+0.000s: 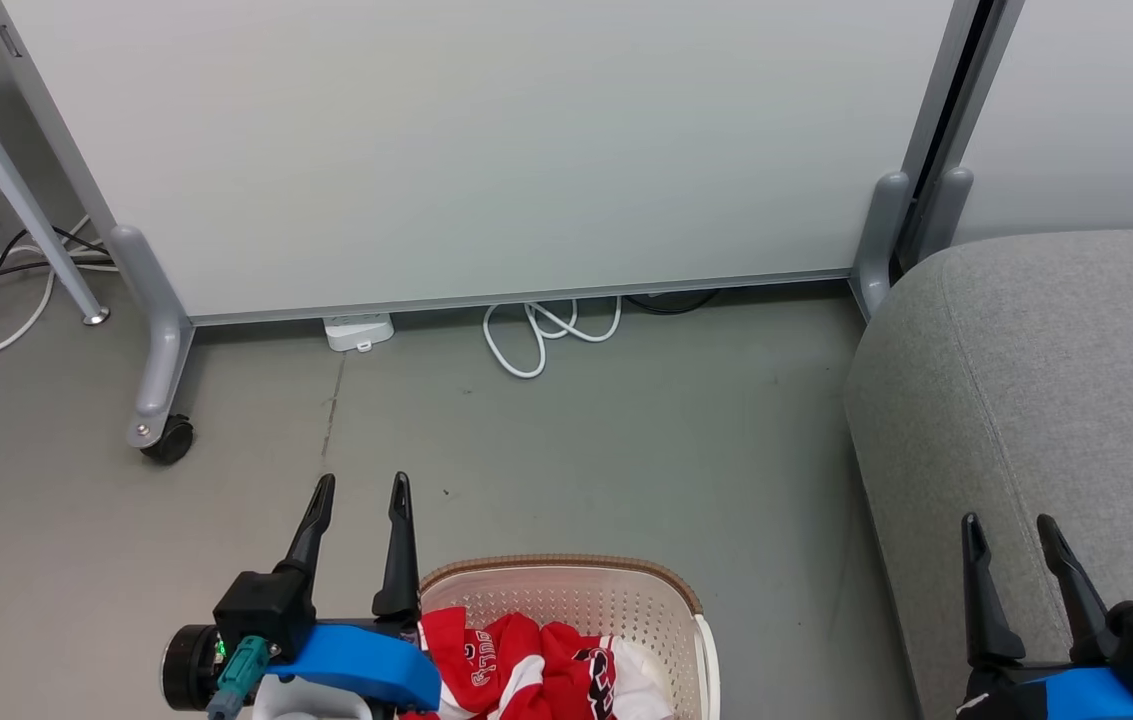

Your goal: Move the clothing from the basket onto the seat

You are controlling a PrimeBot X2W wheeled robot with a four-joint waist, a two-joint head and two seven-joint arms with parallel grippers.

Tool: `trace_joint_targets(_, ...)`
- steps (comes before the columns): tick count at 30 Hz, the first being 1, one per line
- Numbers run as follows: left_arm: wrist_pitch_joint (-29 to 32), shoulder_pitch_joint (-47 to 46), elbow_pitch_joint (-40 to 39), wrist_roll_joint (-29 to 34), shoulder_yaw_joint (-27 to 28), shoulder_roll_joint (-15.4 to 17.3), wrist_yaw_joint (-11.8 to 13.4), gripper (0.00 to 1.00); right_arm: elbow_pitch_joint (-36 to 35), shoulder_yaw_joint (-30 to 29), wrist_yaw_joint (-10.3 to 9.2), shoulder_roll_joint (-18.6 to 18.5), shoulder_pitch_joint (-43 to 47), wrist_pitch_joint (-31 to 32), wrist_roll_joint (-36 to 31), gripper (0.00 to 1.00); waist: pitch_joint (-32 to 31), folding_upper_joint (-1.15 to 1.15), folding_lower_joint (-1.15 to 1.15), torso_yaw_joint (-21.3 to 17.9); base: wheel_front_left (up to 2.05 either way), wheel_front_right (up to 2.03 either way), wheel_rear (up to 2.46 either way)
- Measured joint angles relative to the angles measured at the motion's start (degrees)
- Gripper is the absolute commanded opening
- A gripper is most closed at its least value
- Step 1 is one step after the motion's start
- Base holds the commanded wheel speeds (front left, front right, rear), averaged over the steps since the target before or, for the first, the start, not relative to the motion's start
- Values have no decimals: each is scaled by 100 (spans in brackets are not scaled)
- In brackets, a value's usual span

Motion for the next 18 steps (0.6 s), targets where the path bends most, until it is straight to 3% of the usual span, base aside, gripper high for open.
trace_joint_targets(18, -1, -3, -31, -40, -10, 0, 32, 100, -13, -1, 0, 0, -1, 0, 11, 100, 86, 0, 0, -30, 0, 0, 0)
